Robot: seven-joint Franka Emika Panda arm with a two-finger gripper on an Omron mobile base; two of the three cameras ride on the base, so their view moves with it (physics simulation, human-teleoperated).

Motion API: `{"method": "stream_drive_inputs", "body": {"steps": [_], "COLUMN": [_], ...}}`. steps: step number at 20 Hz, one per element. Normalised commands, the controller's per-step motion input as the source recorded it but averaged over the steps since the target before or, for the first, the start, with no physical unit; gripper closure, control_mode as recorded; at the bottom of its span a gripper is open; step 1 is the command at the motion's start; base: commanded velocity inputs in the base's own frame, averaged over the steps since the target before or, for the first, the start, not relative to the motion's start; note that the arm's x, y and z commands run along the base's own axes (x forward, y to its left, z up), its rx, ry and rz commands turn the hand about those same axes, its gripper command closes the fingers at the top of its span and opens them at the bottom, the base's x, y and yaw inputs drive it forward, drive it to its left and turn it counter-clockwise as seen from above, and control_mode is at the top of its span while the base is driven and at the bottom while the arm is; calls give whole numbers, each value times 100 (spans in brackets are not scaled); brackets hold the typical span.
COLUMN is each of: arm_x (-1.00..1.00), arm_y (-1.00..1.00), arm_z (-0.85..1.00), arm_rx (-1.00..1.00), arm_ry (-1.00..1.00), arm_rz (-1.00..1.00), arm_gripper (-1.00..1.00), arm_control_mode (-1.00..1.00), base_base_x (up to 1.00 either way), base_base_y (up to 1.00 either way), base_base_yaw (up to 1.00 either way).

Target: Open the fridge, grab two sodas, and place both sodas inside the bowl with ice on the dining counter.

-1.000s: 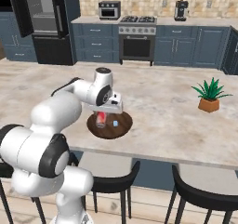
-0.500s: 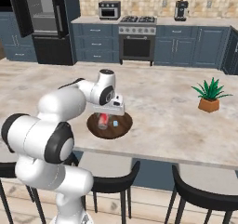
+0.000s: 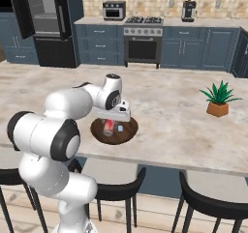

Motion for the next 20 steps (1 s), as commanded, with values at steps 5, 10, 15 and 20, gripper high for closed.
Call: {"method": "stream_drive_inputs", "body": {"steps": [5,10,15,20], "arm_x": [14,19,15,10], "arm_y": [0,0,0,0], "arm_z": [-13,-14,-16,-19], "arm_rx": [0,0,0,0], "arm_ry": [3,2,1,0], "arm_rz": [0,0,0,0], "arm_gripper": [100,100,100,100], "arm_control_mode": [-100,-100,-100,-100], "base_base_x": [0,0,0,0], "base_base_y": [0,0,0,0], "base_base_yaw": [0,0,0,0]}}
